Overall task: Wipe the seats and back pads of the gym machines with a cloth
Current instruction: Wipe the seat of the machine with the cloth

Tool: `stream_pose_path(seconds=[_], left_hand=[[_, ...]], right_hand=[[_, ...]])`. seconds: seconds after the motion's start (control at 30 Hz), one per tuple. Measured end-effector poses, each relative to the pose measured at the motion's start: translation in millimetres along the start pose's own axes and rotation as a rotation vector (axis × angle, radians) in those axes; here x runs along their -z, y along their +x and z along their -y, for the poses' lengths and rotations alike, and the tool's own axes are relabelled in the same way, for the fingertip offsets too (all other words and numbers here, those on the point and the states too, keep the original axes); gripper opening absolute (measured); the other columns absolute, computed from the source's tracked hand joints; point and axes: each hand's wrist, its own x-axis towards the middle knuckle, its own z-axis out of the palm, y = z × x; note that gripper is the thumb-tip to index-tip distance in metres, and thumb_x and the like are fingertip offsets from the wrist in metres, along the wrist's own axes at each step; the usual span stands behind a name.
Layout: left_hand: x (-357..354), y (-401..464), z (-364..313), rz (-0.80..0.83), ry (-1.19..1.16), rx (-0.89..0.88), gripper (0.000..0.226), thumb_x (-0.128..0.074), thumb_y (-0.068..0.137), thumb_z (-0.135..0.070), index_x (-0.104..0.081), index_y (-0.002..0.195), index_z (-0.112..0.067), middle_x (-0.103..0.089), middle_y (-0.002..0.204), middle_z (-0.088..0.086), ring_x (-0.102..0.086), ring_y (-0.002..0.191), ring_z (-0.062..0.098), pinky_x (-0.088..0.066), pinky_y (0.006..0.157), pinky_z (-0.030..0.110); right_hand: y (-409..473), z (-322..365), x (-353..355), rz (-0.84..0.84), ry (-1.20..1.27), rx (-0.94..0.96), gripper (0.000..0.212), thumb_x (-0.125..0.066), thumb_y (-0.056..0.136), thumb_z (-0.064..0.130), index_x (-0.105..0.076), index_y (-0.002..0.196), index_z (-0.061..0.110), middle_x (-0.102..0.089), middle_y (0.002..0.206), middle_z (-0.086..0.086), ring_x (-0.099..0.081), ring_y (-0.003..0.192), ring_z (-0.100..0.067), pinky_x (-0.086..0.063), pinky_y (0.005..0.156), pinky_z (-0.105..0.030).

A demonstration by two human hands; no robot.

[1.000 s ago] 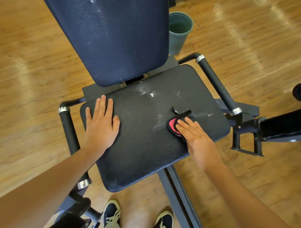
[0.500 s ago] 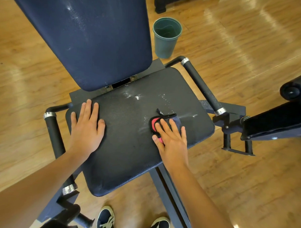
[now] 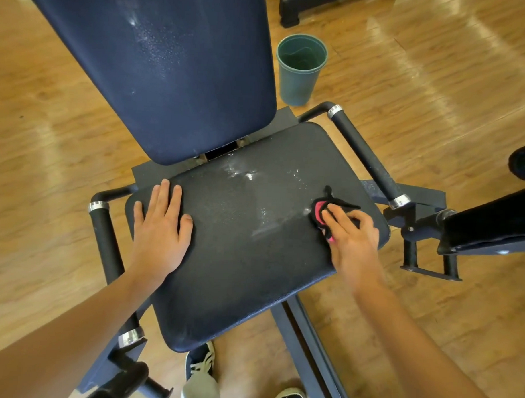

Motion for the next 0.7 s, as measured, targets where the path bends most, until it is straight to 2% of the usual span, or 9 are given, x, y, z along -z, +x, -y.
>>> stream_pose_path(seconds=[0.03,0.1,0.17,0.27,0.37,0.5,0.6,0.7], left_hand=[[0,1,0,0.003,0.003,-0.002,0.06,-0.029,0.109,-0.036,-0.016,0.164,-0.016,-0.006,0.172,0.007,0.0,0.159,0.022,-0.004,0.127,0.052],[0,1,0,0.01,0.01,-0.005,0.061,-0.028,0.109,-0.037,-0.016,0.164,-0.016,-0.006,0.172,0.007,0.0,0.159,0.022,-0.004,0.127,0.053],[-1,0,1,0.011,0.007,-0.008,0.061,-0.027,0.109,-0.037,-0.016,0.164,-0.015,-0.005,0.173,0.007,0.0,0.159,0.023,-0.004,0.127,0.053],[-1,0,2,0.005,0.015,-0.02,0.062,-0.019,0.107,-0.04,-0.017,0.164,-0.014,-0.008,0.172,0.009,-0.003,0.159,0.024,-0.007,0.126,0.055],[-1,0,2,0.01,0.028,-0.026,0.066,-0.016,0.104,-0.043,-0.019,0.163,-0.013,-0.009,0.172,0.01,-0.005,0.159,0.026,-0.009,0.125,0.056],[-1,0,1,0.02,0.028,-0.017,0.06,-0.026,0.109,-0.036,-0.018,0.164,-0.013,-0.007,0.172,0.009,-0.003,0.159,0.025,-0.008,0.126,0.056],[0,0,0,0.015,0.023,-0.016,0.06,-0.025,0.108,-0.037,-0.02,0.163,-0.013,-0.009,0.172,0.01,-0.005,0.159,0.026,-0.008,0.126,0.056],[1,0,1,0.019,0.028,-0.02,0.064,-0.019,0.106,-0.04,-0.019,0.163,-0.013,-0.009,0.172,0.01,-0.005,0.159,0.026,-0.007,0.126,0.055]], right_hand=[[3,0,1,-0.005,0.055,-0.073,0.052,-0.065,0.085,0.005,-0.058,0.133,0.022,-0.046,0.143,0.011,-0.043,0.128,-0.027,-0.032,0.102,-0.044],[3,13,0,-0.158,0.13,-0.165,0.038,-0.065,0.089,0.014,-0.064,0.126,0.019,-0.041,0.138,0.023,-0.048,0.121,-0.026,-0.032,0.099,-0.038],[-1,37,-6,-0.255,0.086,-0.16,0.034,-0.057,0.091,0.028,-0.068,0.121,0.017,-0.048,0.135,0.018,-0.049,0.117,-0.024,-0.032,0.094,-0.036],[-10,73,-16,-0.101,0.04,-0.047,0.041,-0.045,0.094,0.036,-0.066,0.125,0.02,-0.06,0.135,0.008,-0.045,0.126,-0.02,-0.03,0.098,-0.038],[-18,76,-23,0.05,-0.07,0.133,0.043,-0.039,0.098,0.033,-0.058,0.135,0.022,-0.054,0.142,0.008,-0.041,0.136,-0.019,-0.026,0.112,-0.042],[-18,35,-11,0.137,-0.211,0.316,0.053,-0.055,0.091,0.019,-0.049,0.143,0.019,-0.046,0.15,0.003,-0.036,0.142,-0.022,-0.017,0.117,-0.049],[-10,6,6,0.125,-0.246,0.302,0.059,-0.055,0.084,0.011,-0.047,0.143,0.017,-0.049,0.147,-0.001,-0.041,0.139,-0.025,-0.014,0.118,-0.045],[-6,-5,11,0.121,-0.214,0.205,0.057,-0.054,0.085,0.005,-0.049,0.141,0.013,-0.05,0.146,-0.003,-0.039,0.139,-0.027,-0.01,0.12,-0.043]])
